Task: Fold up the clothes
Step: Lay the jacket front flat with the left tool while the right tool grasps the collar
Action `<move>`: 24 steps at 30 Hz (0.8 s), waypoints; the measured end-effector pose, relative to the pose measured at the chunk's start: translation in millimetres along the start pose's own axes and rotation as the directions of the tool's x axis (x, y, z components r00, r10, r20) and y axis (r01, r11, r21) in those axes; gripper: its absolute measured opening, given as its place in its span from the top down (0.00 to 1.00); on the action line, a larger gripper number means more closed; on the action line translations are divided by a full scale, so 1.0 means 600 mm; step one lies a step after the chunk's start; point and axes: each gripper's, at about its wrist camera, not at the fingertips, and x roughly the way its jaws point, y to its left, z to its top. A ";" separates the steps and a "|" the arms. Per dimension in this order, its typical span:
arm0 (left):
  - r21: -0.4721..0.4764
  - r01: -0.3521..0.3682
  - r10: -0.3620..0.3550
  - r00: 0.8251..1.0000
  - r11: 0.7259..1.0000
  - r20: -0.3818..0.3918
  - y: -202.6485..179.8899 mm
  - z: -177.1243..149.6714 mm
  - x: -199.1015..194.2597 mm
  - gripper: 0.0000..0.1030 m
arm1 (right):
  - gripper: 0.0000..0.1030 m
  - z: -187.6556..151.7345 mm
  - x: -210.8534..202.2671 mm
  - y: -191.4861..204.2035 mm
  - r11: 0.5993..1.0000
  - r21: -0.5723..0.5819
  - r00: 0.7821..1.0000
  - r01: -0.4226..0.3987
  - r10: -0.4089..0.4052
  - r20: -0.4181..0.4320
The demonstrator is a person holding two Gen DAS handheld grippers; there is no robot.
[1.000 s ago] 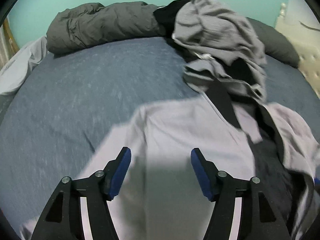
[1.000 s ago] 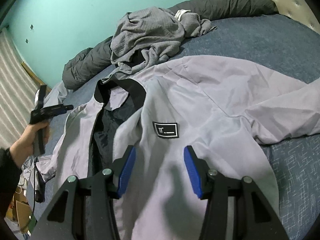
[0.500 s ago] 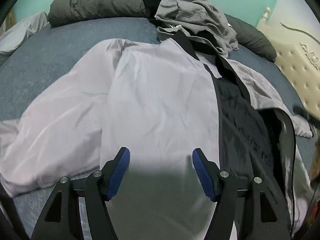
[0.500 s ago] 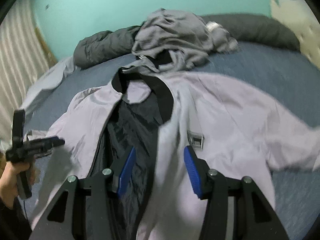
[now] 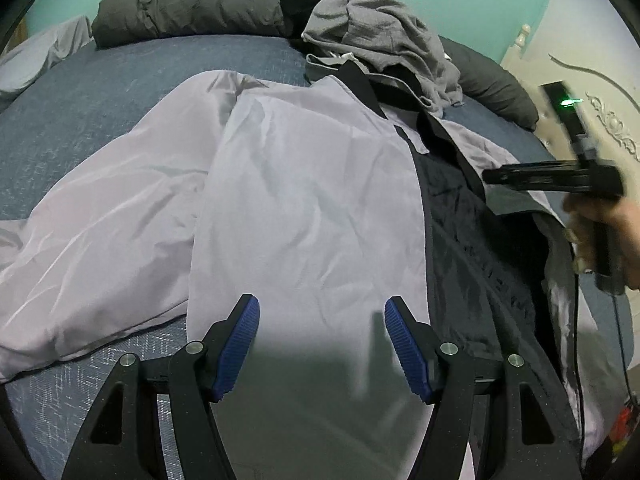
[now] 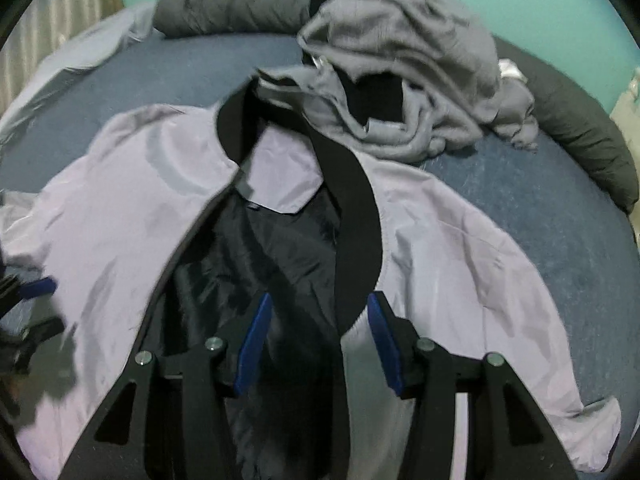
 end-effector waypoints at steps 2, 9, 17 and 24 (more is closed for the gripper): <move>-0.014 0.008 -0.008 1.000 1.000 0.004 0.006 -0.003 0.002 0.33 | 0.52 0.011 0.029 -0.003 0.999 0.013 0.998 0.041 -0.040 -0.044; -0.006 0.009 -0.009 1.000 1.000 0.006 0.009 -0.009 0.001 0.33 | 0.77 0.025 0.094 0.002 0.992 -0.029 0.984 0.120 -0.123 -0.128; -0.019 0.019 -0.019 1.000 1.000 0.012 0.019 -0.009 -0.003 0.33 | 0.99 0.048 0.089 -0.026 0.997 0.057 0.995 0.059 -0.054 -0.088; -0.031 0.025 -0.024 1.000 0.999 0.019 0.027 -0.008 -0.006 0.33 | 1.00 0.118 0.033 -0.045 0.994 0.108 0.999 -0.028 0.025 0.029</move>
